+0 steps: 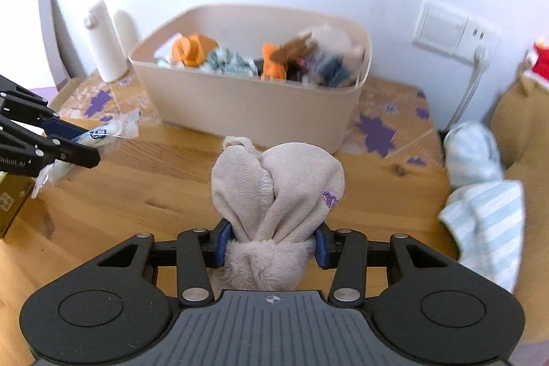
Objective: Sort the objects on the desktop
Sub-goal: 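Carry bread and cloth over the basket and open both grippers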
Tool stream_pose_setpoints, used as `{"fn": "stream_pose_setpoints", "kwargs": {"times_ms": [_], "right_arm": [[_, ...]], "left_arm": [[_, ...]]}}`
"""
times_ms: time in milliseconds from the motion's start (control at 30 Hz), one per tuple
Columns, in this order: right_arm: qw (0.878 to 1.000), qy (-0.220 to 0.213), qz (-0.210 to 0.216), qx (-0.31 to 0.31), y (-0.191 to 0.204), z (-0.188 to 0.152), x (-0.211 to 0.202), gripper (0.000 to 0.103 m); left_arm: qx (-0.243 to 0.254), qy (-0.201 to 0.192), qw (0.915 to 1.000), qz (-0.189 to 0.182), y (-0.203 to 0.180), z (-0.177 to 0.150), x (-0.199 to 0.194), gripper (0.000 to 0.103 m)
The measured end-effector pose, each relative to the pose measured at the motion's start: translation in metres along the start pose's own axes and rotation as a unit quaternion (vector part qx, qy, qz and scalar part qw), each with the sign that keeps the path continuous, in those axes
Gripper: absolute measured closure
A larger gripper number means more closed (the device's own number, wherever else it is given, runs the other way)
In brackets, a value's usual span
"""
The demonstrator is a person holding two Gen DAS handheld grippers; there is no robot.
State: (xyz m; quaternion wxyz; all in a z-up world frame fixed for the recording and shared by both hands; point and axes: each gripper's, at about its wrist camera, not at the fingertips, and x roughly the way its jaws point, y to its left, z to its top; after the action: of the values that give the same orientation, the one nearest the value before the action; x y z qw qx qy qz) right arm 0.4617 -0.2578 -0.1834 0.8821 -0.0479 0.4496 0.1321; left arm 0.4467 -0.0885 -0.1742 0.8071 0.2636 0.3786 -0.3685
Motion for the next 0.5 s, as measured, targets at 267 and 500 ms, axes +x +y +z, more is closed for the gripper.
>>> {"fn": "stream_pose_setpoints", "kwargs": {"times_ms": [267, 500], "right_arm": [[0.998, -0.061, -0.011, -0.016, -0.005, 0.023, -0.067, 0.060], [0.995, -0.095, -0.026, -0.023, -0.012, 0.058, -0.100, 0.060]], "left_arm": [[0.002, -0.038, 0.9992, 0.006, -0.004, 0.018, -0.050, 0.077], [-0.003, -0.078, 0.9969, 0.014, -0.001, 0.048, -0.083, 0.077]]}}
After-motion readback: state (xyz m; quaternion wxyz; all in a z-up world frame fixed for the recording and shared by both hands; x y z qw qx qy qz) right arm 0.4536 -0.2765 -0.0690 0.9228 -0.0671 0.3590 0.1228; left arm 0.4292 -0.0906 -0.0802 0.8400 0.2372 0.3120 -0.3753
